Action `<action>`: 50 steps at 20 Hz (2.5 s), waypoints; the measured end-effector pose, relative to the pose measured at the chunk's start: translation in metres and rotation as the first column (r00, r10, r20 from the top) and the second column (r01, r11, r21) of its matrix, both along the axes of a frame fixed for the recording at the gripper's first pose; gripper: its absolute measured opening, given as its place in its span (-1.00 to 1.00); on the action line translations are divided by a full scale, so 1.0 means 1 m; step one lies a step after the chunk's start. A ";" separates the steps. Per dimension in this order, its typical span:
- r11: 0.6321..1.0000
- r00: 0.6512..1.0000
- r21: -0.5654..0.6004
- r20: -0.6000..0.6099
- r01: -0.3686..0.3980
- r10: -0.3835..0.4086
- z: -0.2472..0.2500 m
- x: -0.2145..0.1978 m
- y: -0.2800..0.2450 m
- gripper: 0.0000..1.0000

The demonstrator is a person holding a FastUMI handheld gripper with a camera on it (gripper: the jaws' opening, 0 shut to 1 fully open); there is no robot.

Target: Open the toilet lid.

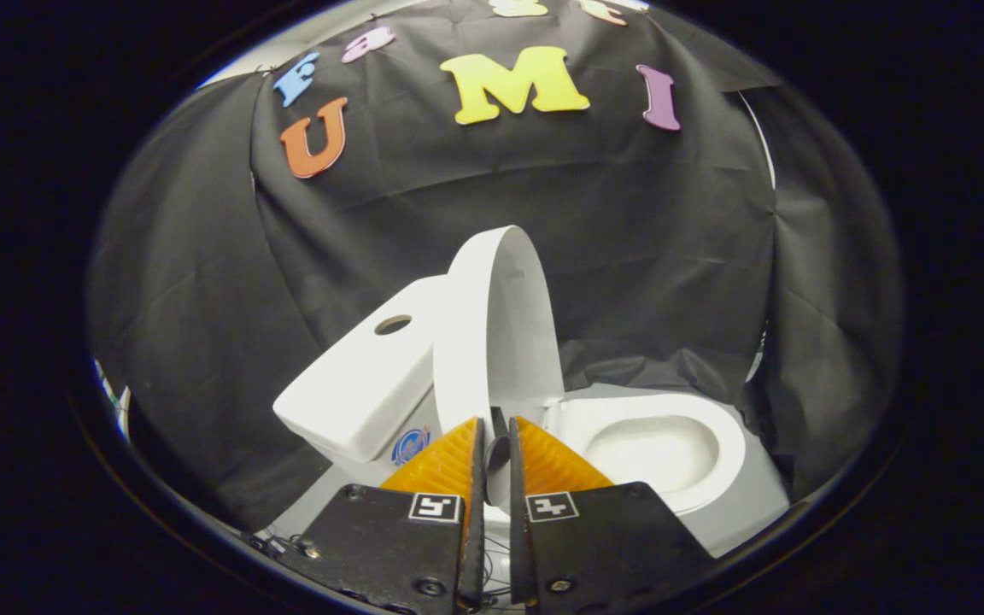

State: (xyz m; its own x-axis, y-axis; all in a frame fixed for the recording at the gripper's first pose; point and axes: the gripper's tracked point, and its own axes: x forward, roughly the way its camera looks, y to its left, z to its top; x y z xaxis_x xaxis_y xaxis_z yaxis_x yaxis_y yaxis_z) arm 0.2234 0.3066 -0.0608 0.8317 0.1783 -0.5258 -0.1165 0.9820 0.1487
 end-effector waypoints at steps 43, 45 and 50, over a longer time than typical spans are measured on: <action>0.972 0.947 -0.227 0.322 0.068 0.009 0.083 -0.102 -0.144 0.61; 0.962 0.936 -0.258 0.352 0.092 0.005 0.091 -0.116 -0.161 0.61; 0.936 0.898 -0.311 0.440 0.162 -0.009 0.113 -0.146 -0.200 0.67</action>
State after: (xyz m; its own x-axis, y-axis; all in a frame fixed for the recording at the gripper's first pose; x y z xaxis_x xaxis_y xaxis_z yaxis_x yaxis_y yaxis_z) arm 0.0773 0.1069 0.0521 0.9908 -0.0253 -0.1328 -0.0062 0.9728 -0.2315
